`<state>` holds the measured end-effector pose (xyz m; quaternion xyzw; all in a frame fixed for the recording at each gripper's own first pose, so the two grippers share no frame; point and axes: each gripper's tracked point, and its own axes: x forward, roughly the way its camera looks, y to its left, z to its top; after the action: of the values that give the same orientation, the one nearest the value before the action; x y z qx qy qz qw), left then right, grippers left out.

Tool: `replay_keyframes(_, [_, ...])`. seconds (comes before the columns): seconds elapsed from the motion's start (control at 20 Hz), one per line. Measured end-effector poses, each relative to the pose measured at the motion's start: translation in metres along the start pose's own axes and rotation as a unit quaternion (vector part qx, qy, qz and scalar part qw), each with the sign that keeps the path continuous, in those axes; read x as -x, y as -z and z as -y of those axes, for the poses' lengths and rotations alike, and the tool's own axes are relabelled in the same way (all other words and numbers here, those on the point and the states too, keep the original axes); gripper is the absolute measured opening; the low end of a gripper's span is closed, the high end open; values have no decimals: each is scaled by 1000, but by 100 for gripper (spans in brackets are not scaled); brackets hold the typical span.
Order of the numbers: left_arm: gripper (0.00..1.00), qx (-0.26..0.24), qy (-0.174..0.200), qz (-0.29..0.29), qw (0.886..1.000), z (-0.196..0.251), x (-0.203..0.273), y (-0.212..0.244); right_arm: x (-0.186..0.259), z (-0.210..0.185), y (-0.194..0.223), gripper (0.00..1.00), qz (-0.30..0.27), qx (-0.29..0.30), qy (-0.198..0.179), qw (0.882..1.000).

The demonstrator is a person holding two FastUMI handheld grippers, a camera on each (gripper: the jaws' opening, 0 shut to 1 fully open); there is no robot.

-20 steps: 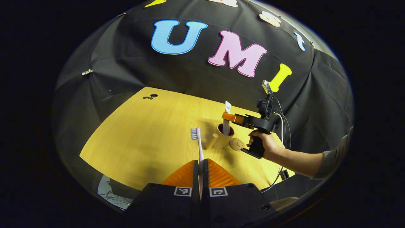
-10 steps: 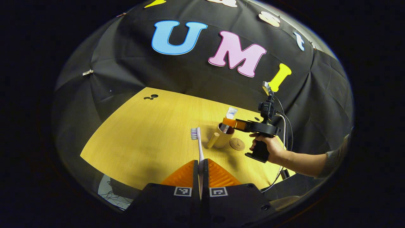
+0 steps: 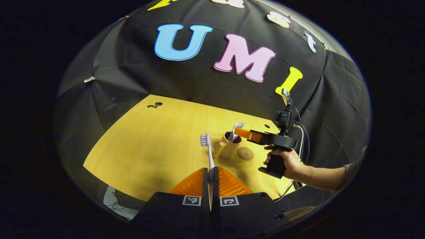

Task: Put the toothbrush and toothpaste on the desktop into the cup, then pick up the cup and place it on the coaster on the desktop.

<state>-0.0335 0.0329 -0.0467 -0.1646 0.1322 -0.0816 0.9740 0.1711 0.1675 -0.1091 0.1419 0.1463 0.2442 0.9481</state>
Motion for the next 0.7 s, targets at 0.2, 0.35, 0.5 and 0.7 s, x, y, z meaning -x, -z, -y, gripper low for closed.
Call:
replay_keyframes(0.2, [6,-12,19,18,1000,15,-14,-23,25,9,4,41,-4,-2,5,1000])
replay_keyframes(0.35, [6,-24,36,37,998,27,-31,-46,51,22,18,41,-20,-8,17,1000])
replay_keyframes(0.5, [6,-34,49,77,995,38,-50,-78,83,26,34,41,-35,-26,26,999])
replay_keyframes(0.7, [6,-40,71,128,988,56,-78,-118,129,37,54,41,-52,-32,43,997])
